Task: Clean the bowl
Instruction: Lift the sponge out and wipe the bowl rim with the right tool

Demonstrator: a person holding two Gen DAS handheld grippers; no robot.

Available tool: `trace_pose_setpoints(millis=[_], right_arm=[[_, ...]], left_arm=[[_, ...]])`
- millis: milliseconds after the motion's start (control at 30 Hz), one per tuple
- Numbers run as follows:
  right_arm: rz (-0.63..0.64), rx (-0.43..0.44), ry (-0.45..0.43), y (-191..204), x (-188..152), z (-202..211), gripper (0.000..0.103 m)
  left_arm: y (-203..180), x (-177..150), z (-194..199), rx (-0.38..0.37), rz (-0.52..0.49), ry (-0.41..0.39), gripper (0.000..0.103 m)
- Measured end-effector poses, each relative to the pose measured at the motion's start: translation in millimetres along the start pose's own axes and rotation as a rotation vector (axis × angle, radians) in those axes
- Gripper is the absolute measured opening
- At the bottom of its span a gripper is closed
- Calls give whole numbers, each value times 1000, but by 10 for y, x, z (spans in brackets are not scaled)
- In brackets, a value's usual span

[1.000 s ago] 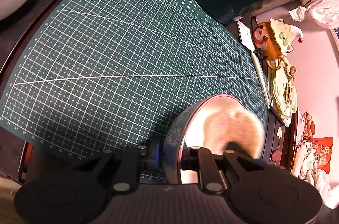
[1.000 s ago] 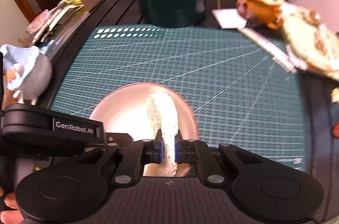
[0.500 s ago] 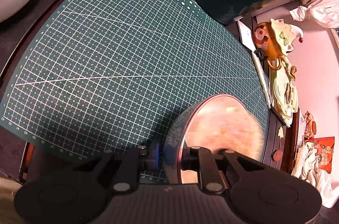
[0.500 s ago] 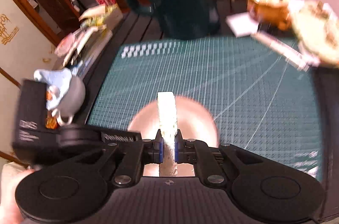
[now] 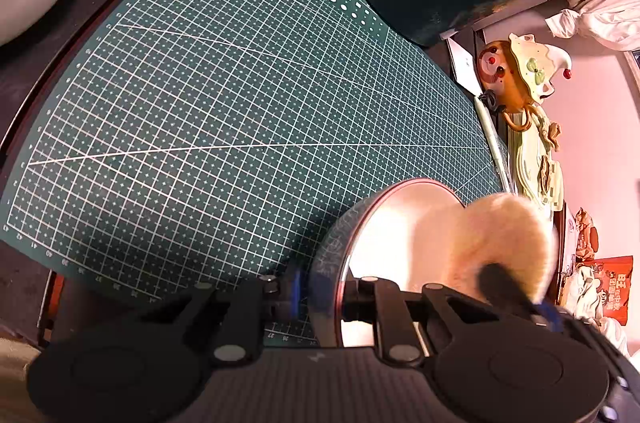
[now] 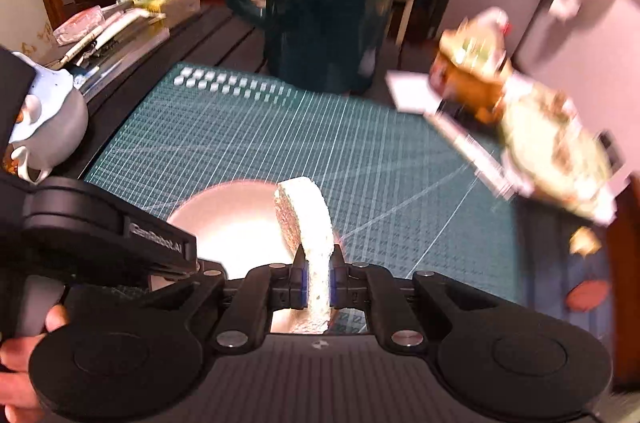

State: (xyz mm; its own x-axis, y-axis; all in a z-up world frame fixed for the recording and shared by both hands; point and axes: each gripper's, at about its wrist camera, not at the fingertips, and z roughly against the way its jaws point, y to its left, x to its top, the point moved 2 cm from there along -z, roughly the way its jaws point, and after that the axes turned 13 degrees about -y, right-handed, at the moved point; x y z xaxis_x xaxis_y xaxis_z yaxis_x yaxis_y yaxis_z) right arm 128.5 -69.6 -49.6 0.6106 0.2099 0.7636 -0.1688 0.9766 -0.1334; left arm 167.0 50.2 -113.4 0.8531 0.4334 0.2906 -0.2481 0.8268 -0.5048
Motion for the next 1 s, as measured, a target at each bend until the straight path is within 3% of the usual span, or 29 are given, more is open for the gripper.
trace_pose_setpoints(millis=[67,100,200,400,533,800,1000], right_arm=[[-61,56,-41,-90,86,77,8],[-125,125,-33,-171,120,83,8],[-302,280,64,-355,86,-62,8],[-386,336,198,-386,-114,-432,8],[-338,299,204,-329,-135,-470,8],[-162,120,158,-298,-143,-281,8],[-122,82,114,-344,-50,-116,8]], left_arm=[[-4,-15,4,1,5,-3,16],[-9,-12,-3,1,4,-3,16],[6,-9,2,1,4,-3,16],[31,-14,15,-1,3,-5,15],[30,-24,18,-2,5,-5,16],[36,0,24,-5,-7,0,16],[29,-15,37,-5,-7,-2,16]])
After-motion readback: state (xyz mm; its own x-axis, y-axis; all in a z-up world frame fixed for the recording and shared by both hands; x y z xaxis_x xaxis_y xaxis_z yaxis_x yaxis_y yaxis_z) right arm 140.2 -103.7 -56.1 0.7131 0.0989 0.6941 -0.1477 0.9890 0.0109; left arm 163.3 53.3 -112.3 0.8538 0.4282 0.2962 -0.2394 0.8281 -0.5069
